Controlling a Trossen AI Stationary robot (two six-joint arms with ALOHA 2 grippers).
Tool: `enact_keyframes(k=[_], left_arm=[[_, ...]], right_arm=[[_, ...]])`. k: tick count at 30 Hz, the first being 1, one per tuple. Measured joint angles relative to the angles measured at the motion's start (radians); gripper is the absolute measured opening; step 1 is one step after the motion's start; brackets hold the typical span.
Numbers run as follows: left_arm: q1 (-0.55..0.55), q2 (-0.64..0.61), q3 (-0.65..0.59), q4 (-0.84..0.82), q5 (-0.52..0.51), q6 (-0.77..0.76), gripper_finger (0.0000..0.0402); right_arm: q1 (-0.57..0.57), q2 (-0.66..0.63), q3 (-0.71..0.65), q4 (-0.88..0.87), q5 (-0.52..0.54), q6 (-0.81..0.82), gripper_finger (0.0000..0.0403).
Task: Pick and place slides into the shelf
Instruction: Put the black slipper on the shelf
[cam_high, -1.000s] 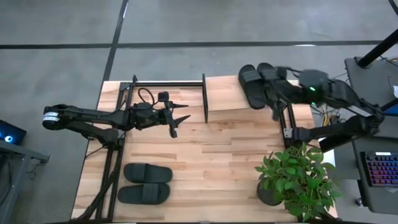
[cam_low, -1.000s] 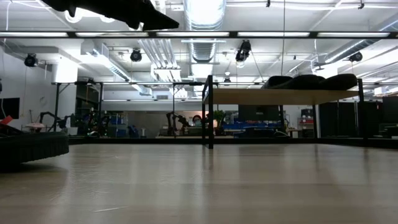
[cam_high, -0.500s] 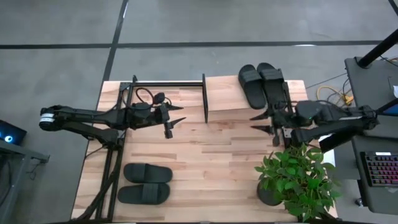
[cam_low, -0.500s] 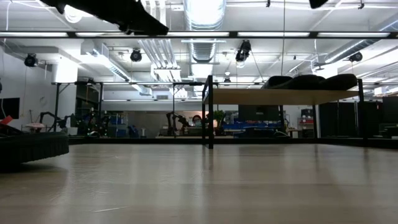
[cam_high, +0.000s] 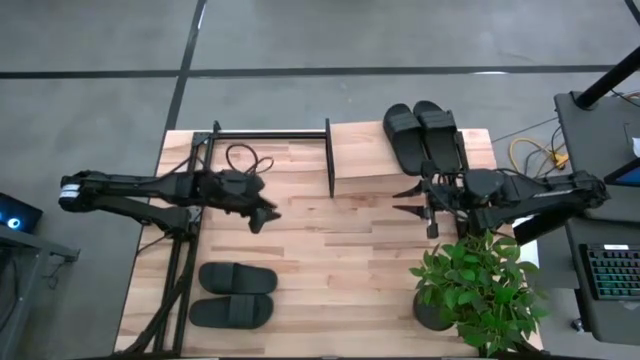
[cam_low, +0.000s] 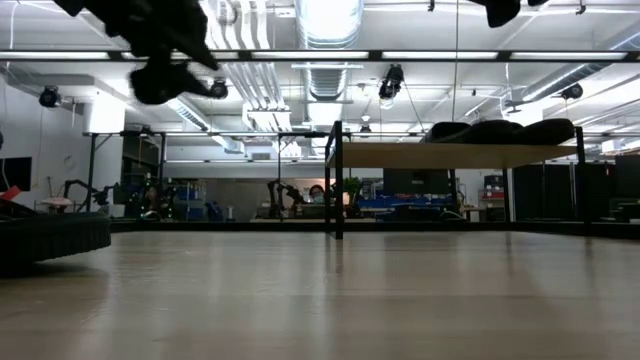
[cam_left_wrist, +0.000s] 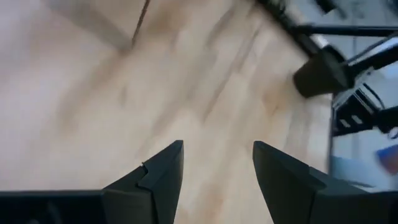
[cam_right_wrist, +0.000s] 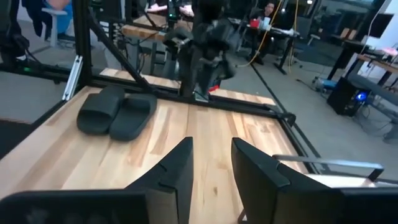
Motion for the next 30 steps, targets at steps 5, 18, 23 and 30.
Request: enact_keyframes(k=[5,18,23,30], left_arm=[[-0.048,0.007,0.007,-0.183,0.017,-0.294,0.0178],[-0.252,0.351,0.389,-0.752,0.025,-0.638,0.0178],[-0.33,0.539,0.529,-0.852,0.052,-0.664,0.0178],[-0.428,0.71,0.611,-0.959,0.084,-0.803,0.0178]], right_arm=[[0.0,0.001,0.008,0.002,0.0,-0.061,0.0098],[0.0,0.002,0.008,0.0,0.0,-0.127,0.0084],[0.0,0.002,0.008,0.0,0.0,-0.139,0.008],[0.0,0.002,0.008,0.0,0.0,-0.139,0.0078]])
